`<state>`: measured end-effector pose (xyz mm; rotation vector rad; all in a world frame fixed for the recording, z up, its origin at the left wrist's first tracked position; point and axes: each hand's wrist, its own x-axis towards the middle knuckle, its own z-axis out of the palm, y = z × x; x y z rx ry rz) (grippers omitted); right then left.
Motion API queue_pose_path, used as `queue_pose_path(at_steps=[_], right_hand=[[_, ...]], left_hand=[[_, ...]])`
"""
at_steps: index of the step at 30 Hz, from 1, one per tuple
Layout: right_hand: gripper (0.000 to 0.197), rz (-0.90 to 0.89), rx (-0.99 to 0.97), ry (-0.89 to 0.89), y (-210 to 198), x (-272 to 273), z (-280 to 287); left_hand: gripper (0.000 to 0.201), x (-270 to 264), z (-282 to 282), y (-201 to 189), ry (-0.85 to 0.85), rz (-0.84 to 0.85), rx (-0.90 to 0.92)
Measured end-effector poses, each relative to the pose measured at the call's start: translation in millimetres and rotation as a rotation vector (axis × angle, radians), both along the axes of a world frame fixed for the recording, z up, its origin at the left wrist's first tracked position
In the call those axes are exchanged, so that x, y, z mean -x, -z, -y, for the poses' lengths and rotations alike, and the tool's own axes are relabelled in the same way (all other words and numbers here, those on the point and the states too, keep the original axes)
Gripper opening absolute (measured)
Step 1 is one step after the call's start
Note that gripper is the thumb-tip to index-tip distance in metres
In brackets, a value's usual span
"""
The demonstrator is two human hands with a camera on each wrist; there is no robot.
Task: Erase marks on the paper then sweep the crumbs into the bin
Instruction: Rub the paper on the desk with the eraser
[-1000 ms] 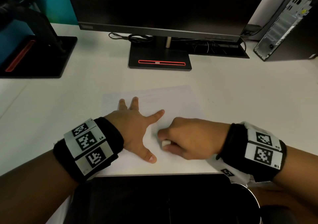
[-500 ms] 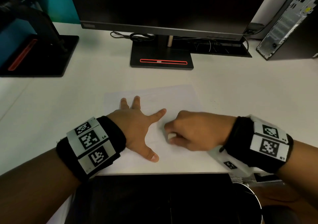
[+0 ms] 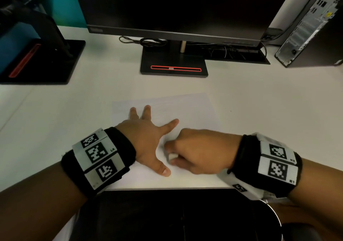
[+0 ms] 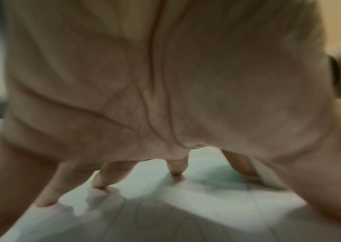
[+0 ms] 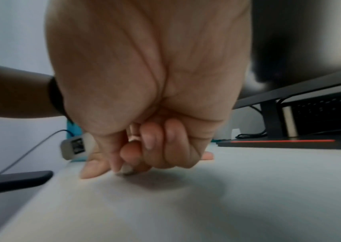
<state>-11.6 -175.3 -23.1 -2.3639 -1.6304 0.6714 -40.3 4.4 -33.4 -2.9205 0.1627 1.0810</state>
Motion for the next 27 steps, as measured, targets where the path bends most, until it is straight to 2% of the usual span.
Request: queue_pose_path(at_steps=[3, 8, 12, 17, 22, 27], right_hand=[[0.013, -0.067, 0.031, -0.016, -6, -6, 0], [0.015, 0.044, 0.008, 0.04, -6, -9, -6], [0.014, -0.058, 0.029, -0.026, -8, 0, -3], [0.013, 0.051, 0.01, 0.047, -13, -13, -6], [0.014, -0.057, 0.034, -0.04, -7, -1, -4], [0.012, 0.011, 0.012, 0.034, -7, -12, -8]], left_hand=[[0.134, 1, -1, 1, -0.004, 0.003, 0.002], [0.134, 1, -1, 1, -0.009, 0.001, 0.01], [0.134, 1, 1, 0, -0.001, 0.004, -0.007], [0.134, 1, 1, -2, -0.011, -0.008, -0.007], [0.135, 0, 2, 1, -0.002, 0.008, -0.025], [0.133, 0, 3, -3, -0.009, -0.02, -0.026]])
